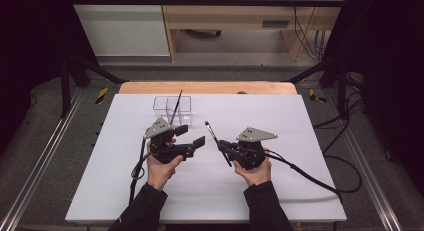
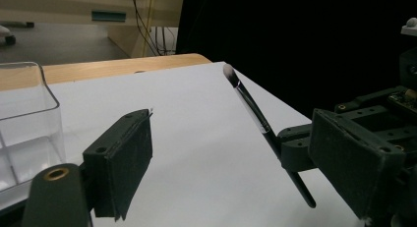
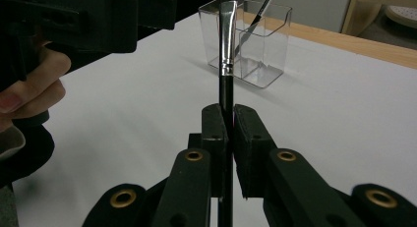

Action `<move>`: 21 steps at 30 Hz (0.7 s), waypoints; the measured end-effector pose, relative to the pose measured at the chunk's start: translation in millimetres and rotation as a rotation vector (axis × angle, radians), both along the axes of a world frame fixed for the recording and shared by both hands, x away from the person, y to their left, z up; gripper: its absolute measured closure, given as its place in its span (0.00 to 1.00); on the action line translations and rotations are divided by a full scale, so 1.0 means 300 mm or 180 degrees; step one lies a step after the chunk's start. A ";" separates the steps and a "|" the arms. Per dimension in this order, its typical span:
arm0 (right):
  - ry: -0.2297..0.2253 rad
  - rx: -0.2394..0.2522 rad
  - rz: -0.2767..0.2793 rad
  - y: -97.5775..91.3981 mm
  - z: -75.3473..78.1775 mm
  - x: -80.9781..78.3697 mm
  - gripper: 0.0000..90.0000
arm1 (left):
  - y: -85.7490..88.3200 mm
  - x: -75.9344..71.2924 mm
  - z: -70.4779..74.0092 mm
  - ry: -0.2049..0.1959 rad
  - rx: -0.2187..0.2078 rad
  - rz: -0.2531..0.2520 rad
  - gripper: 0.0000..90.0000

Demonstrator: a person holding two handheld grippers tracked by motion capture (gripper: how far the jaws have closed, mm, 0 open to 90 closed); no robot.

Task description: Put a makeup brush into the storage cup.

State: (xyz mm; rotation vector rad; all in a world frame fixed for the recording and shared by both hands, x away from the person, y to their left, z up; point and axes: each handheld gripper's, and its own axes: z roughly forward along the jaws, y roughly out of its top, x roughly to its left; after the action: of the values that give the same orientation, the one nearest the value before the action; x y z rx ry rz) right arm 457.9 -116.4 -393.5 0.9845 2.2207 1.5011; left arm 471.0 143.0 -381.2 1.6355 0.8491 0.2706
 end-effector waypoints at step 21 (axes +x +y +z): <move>-0.0065 0.0107 0.0002 0.020 -0.020 -0.014 0.94 | -0.052 0.011 -0.025 0.0099 -0.0227 -0.0078 0.28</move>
State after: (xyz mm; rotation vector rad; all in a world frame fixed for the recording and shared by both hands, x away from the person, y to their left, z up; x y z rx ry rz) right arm 453.8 -110.5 -399.4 0.9741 2.1890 1.5466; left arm 474.3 127.4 -388.7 1.5863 0.8524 0.1960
